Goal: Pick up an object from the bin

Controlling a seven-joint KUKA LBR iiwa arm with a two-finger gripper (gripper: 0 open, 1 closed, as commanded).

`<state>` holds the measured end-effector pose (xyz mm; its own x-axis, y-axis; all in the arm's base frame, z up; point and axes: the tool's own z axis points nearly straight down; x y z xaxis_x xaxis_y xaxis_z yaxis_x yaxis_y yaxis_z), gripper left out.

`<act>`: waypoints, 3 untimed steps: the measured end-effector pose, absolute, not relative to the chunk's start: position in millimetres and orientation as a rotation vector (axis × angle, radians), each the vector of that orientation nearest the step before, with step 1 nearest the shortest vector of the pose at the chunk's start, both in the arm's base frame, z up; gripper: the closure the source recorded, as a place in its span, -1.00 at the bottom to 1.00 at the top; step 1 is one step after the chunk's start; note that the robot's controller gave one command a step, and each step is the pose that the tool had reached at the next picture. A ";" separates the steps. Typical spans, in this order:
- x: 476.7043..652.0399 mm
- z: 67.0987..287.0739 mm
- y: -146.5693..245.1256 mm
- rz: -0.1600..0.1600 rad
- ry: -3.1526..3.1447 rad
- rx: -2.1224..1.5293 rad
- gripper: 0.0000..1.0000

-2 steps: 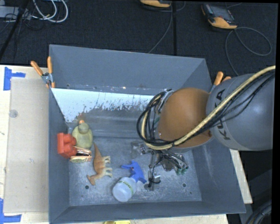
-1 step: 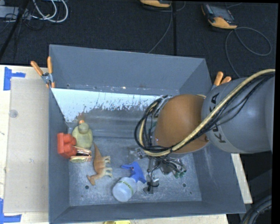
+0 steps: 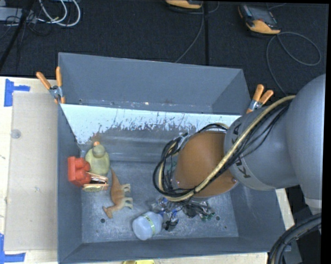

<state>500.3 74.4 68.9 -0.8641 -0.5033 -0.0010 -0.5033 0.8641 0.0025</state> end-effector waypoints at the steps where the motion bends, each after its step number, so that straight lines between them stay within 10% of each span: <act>1: 500.3 68.9 74.4 0.004 3.033 -0.818 1.00; 2: 502.0 170.6 78.5 0.006 3.033 -0.823 1.00; 3: 502.0 170.6 78.4 0.006 3.033 -0.822 1.00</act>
Offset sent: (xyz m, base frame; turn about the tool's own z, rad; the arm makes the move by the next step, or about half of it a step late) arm 0.0018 0.0035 0.1026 -0.0064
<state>502.0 78.4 170.6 -0.8632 -0.5048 -0.0004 -0.5048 0.8632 0.0037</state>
